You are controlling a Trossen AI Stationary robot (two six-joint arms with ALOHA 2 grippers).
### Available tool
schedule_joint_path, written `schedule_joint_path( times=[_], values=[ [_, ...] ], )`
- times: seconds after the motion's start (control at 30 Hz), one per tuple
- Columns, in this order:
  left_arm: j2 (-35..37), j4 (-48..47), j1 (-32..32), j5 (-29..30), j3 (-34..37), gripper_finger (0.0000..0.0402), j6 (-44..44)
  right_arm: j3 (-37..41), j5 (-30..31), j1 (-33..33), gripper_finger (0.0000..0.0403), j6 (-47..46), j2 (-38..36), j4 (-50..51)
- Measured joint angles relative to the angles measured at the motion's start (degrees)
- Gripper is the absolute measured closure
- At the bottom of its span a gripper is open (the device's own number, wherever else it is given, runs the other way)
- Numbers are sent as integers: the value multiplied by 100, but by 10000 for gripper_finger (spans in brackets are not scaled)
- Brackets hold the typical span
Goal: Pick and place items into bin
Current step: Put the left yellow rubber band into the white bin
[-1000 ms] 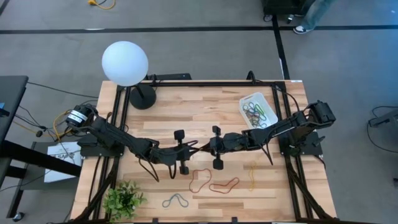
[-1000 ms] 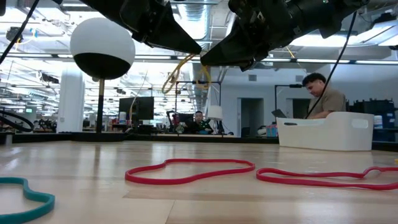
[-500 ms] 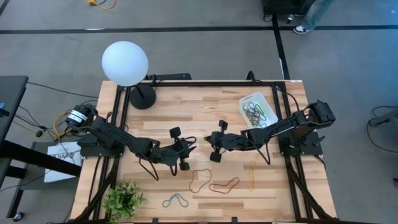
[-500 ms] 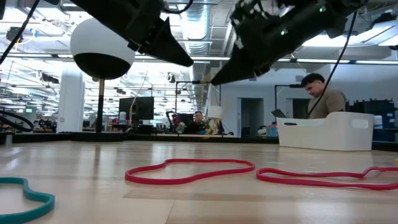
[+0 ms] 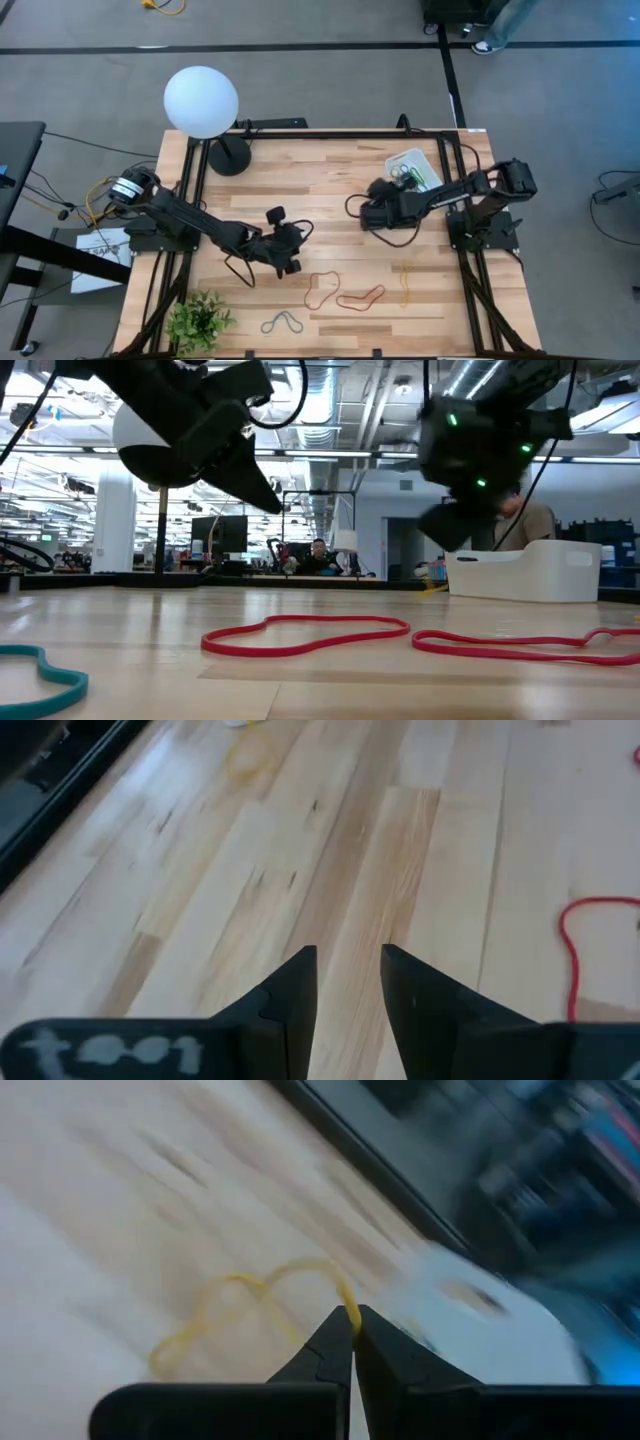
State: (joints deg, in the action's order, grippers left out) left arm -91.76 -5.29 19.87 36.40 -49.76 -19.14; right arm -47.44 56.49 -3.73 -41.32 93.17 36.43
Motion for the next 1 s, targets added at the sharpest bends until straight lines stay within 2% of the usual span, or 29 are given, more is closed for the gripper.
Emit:
schedule_joint_path(
  times=[0.2, 0.37, 0.6, 0.7, 0.83, 1.0],
  values=[
    [-307, 30, -78, -15, 0, 298, 0, 0, 43, 191, 401, -2345, 0, 2431],
    [-529, 298, -181, -27, 2, 299, 48, 0, 52, 150, 401, -3301, 0, 3457],
    [-606, 527, -263, -439, 2, 299, 70, 0, 39, 154, 401, -4228, -2, 4370],
    [-606, 544, -261, -468, 2, 299, 45, 0, -195, 170, 401, -4477, -2, 4630],
    [-606, 527, -261, -577, 2, 299, -6, 0, -621, 239, 401, -4479, -2, 4708],
    [-606, 523, -261, -608, 2, 299, -148, 0, -652, 315, 392, -4437, -2, 4359]
  ],
)
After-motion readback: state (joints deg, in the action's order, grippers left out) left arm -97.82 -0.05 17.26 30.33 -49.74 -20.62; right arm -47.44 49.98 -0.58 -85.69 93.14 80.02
